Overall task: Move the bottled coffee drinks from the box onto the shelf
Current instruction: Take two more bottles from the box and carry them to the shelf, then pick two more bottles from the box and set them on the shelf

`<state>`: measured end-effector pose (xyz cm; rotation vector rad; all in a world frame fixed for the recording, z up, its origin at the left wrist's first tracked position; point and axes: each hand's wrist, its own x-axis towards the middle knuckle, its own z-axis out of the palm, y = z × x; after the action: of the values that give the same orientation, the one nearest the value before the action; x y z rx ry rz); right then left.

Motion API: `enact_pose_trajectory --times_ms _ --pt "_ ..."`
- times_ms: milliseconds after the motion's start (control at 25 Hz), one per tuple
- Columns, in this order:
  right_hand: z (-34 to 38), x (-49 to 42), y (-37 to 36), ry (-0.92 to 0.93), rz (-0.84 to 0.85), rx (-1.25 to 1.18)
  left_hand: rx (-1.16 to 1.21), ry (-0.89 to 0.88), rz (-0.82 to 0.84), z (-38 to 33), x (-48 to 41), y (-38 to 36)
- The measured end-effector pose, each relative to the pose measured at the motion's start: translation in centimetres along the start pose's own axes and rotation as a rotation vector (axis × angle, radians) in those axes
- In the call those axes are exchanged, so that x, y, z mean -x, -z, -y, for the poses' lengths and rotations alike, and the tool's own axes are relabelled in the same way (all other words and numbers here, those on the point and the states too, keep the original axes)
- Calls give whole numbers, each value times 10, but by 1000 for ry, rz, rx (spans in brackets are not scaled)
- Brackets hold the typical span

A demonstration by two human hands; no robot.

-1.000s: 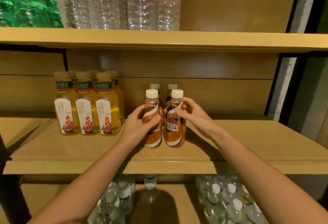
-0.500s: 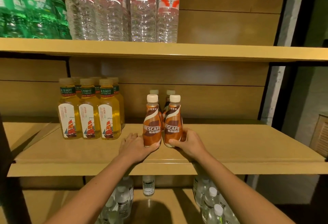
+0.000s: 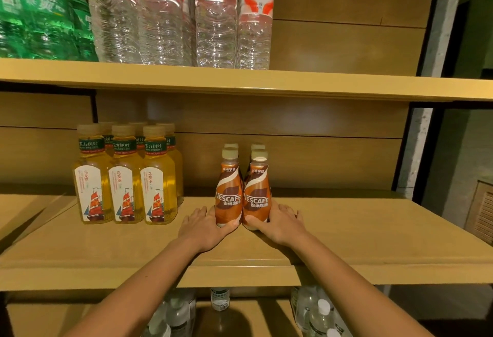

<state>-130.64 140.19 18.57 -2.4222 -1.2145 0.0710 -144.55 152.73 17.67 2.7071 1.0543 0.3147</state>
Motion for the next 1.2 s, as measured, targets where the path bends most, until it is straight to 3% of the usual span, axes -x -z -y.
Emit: enact_pose_trajectory --times_ms 320,640,840,1040,1200 --pt "-6 -16 -6 10 42 -69 -43 -13 18 -2 -12 -1" --pt "-10 -30 0 13 115 28 -87 31 44 -5 -20 0" --pt "-11 11 21 -15 44 131 -79 59 -51 -9 16 14" --pt "-24 86 63 -28 -57 268 -8 -232 -387 -49 89 40" --pt "-65 158 108 -129 -55 277 38 -453 -380 -116 134 57"
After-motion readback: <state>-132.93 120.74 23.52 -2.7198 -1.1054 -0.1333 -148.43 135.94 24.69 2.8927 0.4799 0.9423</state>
